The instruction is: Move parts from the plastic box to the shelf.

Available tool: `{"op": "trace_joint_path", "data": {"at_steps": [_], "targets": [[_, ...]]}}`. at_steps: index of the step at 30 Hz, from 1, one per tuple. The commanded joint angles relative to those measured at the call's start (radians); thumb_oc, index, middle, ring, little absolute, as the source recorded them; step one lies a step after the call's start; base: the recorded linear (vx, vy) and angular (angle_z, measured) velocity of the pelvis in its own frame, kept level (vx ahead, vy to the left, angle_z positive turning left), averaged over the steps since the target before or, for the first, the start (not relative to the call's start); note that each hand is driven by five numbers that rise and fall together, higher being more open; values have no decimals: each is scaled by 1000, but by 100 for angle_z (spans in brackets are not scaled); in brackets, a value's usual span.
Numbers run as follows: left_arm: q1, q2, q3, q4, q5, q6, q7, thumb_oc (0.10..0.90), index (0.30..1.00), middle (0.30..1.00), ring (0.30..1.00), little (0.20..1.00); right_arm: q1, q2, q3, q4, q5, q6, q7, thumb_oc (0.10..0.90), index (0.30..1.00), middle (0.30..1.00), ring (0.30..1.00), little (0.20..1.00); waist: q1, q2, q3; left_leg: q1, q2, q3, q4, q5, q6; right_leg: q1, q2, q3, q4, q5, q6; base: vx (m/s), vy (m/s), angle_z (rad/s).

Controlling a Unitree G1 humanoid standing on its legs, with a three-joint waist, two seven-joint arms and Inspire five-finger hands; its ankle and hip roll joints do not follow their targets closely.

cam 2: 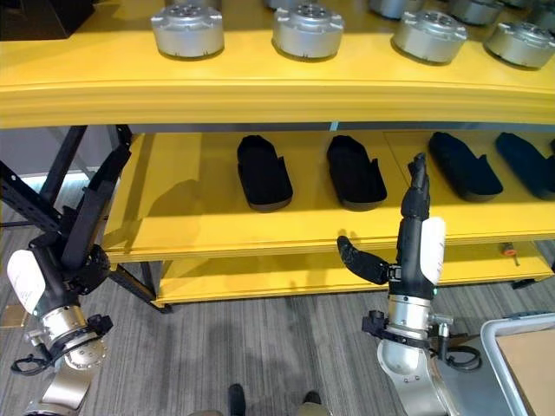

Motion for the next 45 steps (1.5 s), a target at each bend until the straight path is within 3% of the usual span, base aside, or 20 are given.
{"op": "trace_joint_path", "data": {"at_steps": [1,2,3,6,9,12,18,25,27,30,33,34,36,39,41,43,45], "targets": [[-98,57,59,-103,-4,-116,31,400,300,300,300,300,-49,-54,-43,-40,-9,-67,-31,900,1000,1000,1000,1000,-51,6,-79,-22,49,-10,38,-63,-30,26,67,114,-7,-19,10,57,34,18],[-103,56,57,-100,-8,-116,31,400,300,300,300,300,-47,-57,-48,-40,-9,-72,-29,900,1000,1000,1000,1000,-56,5,-79,-24,48,-10,37,-60,-31,20,89,120,-22,-25,5,108,47,33],[-104,50,52,-97,-24,-122,31,400,300,300,300,300,-38,-70,-64,-36,4,-93,-18,900,1000,1000,1000,1000,-68,-4,-80,-16,34,-8,26,-61,-41,13,154,127,-124,-25,-15,88,29,32],[-100,44,44,-96,-28,-132,29,400,300,300,300,300,-36,-80,-75,-29,12,-104,-13,900,1000,1000,1000,1000,-76,-11,-79,-7,19,-18,20,-64,-41,12,187,151,-201,17,-23,90,16,5],[-113,26,23,-117,-24,-143,-14,400,300,300,300,300,-14,-79,-94,-17,15,-136,4,900,1000,1000,1000,1000,-116,-6,-78,25,-13,-61,-1,-81,-28,-38,238,256,-257,90,-26,137,-4,2],[-123,21,5,-120,-20,-148,-30,400,300,300,300,300,-6,-77,-96,-11,1,-143,8,900,1000,1000,1000,1000,-124,-3,-81,30,-20,-70,-2,-84,-22,-44,244,265,-258,99,-28,100,-37,47],[-111,18,-23,-130,-89,-158,-93,400,300,300,300,300,-4,-87,-73,-36,6,-141,-6,900,1000,1000,1000,1000,-130,3,-99,44,5,-31,64,-123,-31,22,220,240,-244,45,-45,218,-81,11],[-108,0,-21,-133,-115,-144,-87,400,300,300,300,300,-9,-88,-67,-41,-11,-128,-42,900,1000,1000,1000,1000,-138,9,-100,41,18,-18,102,-138,-45,58,219,252,-265,29,-55,153,-63,-6],[-97,2,-10,-130,-152,-141,-77,400,300,300,300,300,-2,-95,-79,-44,-1,-134,-39,900,1000,1000,1000,1000,-143,8,-102,36,14,-14,165,-176,-44,58,216,254,-253,18,-64,160,-77,-9],[-86,4,4,-130,-150,-150,-52,400,300,300,300,300,8,-105,-92,-46,12,-144,-31,900,1000,1000,1000,1000,-144,10,-98,15,14,-5,283,-168,-54,58,219,243,-239,-1,-88,122,-101,-10],[-88,-2,28,-136,-200,-149,-52,400,300,300,300,300,25,-114,-111,-36,4,-171,-32,900,1000,1000,1000,1000,-144,-3,-62,-155,63,-18,660,-64,-101,65,222,244,-220,-9,-131,71,-145,-16],[-100,-15,34,-135,-262,-147,-76,400,300,300,300,300,25,-115,-114,-25,17,-184,-26,900,1000,1000,1000,1000,-151,-3,-47,-208,121,-20,670,-25,-112,72,227,258,-212,-13,-136,95,-4,-17],[-105,-21,32,-136,-265,-148,-72,400,300,300,300,300,24,-114,-118,-24,23,-196,-14,900,1000,1000,1000,1000,-158,4,-45,-199,146,-16,588,-10,-112,77,227,274,-213,-16,-131,136,162,3],[-93,-17,41,-155,-259,-137,-58,400,300,300,300,300,45,-126,-129,-31,57,-227,30,900,1000,1000,1000,1000,-142,15,-39,-174,149,-131,225,82,-128,119,210,352,-247,-11,-103,206,316,-12],[-86,-19,51,-150,-273,-136,-71,400,300,300,300,300,56,-133,-128,-27,68,-240,43,900,1000,1000,1000,1000,-133,7,-35,-197,172,-173,136,136,-143,148,193,376,-268,-3,-96,185,247,-44],[-92,-18,52,-132,-279,-150,-80,400,300,300,300,300,56,-139,-128,-25,78,-241,46,900,1000,1000,1000,1000,-135,3,-36,-182,171,-154,101,114,-141,160,178,372,-276,-3,-89,126,219,-62],[-147,-31,17,-80,-261,-169,-75,400,300,300,300,300,57,-137,-107,-29,116,-223,59,900,1000,1000,1000,1000,-157,23,-46,-120,176,-126,50,83,-147,152,148,354,-274,-2,-65,160,365,-43]]}}
